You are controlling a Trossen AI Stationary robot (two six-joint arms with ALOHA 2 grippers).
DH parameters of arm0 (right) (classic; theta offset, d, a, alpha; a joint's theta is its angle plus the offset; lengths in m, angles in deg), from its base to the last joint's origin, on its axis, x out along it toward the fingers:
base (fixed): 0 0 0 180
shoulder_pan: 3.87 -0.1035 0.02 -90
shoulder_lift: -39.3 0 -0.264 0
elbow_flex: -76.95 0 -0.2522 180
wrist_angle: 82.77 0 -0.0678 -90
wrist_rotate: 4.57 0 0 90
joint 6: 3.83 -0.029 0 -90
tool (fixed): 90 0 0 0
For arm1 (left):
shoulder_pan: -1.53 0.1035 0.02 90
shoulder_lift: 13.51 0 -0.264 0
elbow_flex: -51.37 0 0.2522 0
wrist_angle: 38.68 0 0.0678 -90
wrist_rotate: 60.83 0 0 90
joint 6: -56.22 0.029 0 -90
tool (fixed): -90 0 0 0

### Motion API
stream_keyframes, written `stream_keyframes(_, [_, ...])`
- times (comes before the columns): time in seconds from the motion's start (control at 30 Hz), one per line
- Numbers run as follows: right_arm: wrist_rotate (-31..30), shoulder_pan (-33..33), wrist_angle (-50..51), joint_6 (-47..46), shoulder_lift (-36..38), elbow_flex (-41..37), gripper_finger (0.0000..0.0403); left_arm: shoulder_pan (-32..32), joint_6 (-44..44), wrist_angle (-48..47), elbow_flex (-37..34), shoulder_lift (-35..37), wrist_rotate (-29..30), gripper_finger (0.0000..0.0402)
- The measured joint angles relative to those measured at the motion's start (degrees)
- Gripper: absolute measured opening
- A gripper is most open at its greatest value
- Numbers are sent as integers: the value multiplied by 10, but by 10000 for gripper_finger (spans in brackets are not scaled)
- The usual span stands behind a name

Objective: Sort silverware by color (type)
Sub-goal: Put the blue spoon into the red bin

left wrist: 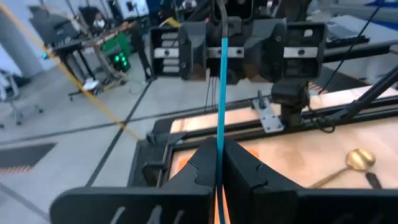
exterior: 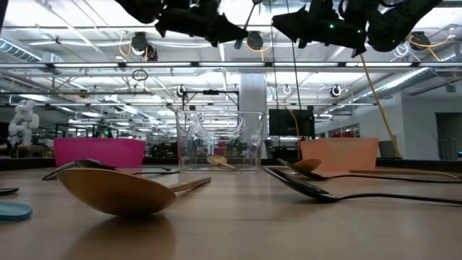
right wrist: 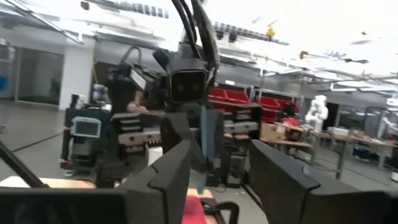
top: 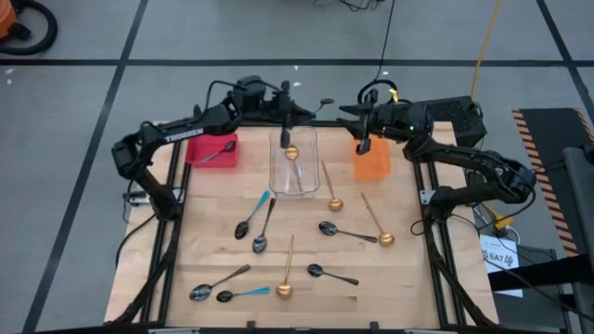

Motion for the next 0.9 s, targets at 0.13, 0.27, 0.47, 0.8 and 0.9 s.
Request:
stream_keyframes(0.13, [1, -19, -20, 2, 0, 0, 166, -18, -1, 30, 0, -7, -4, 12])
stream_keyframes(0.27, [0, -32, -33, 5, 0, 0, 160, -30, 2, 45, 0, -7, -22, 12])
stream_keyframes(0.47, [-1, -55, -46, 17, -8, 9, 159, -44, 5, 75, 0, -12, -31, 12])
stream_keyframes(0.8, [-1, -73, -42, 29, -59, 56, 157, -49, -14, 92, -1, -31, -29, 12])
stream_keyframes(0.9, [-1, -73, -42, 30, -60, 57, 157, -49, -17, 92, -1, -31, -29, 12])
